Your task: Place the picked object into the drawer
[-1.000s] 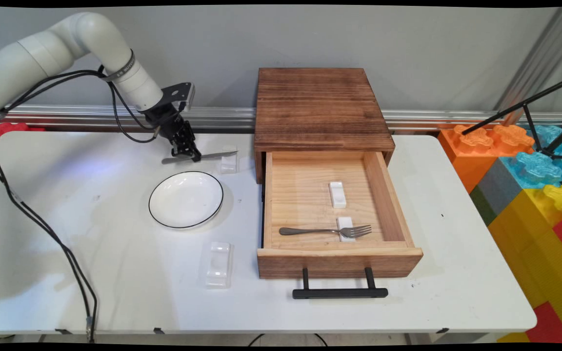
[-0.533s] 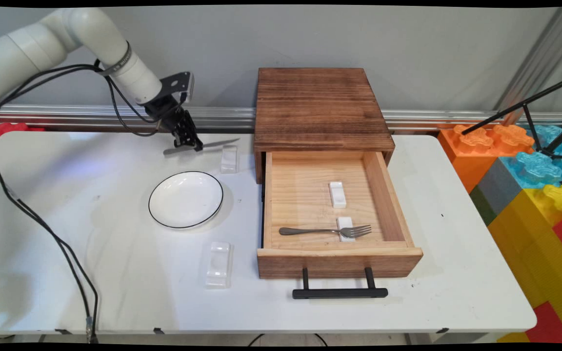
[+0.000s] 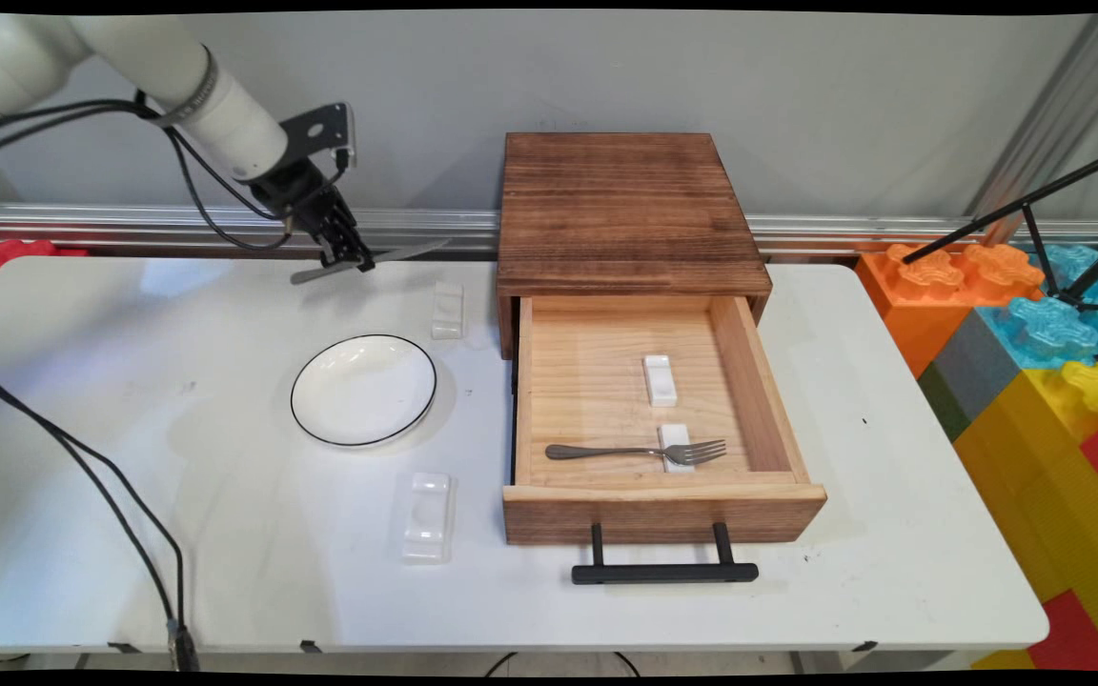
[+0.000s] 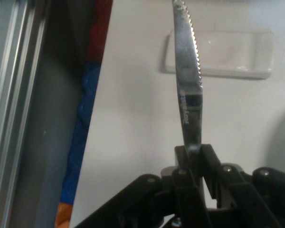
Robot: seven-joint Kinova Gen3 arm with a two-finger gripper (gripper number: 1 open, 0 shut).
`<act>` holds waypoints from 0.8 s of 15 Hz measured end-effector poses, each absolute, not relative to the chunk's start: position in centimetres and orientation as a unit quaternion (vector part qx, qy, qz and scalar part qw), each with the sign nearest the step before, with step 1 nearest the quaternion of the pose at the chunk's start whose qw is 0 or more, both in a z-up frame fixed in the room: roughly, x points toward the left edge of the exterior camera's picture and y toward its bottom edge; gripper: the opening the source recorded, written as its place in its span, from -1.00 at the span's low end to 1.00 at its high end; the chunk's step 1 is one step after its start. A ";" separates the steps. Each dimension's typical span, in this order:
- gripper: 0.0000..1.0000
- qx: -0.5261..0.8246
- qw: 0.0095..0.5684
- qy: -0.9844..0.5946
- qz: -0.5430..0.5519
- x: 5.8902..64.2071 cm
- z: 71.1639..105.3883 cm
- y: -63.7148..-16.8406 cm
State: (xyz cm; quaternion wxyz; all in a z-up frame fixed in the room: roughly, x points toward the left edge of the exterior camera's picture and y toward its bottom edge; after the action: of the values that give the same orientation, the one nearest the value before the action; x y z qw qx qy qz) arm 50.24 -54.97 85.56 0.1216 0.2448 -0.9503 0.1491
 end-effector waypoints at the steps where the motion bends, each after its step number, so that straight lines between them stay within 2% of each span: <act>1: -1.00 0.250 0.119 -0.949 0.153 49.9 86.4 -54.3; 5: -1.00 0.267 0.115 -0.944 0.158 47.3 90.1 -50.9; 12: -1.00 0.259 0.149 -0.945 0.131 40.0 93.6 -45.5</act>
State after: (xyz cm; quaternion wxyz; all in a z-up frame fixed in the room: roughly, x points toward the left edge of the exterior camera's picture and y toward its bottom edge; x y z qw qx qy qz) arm 40.01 -45.47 93.58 0.1490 0.2590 -0.9453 0.1305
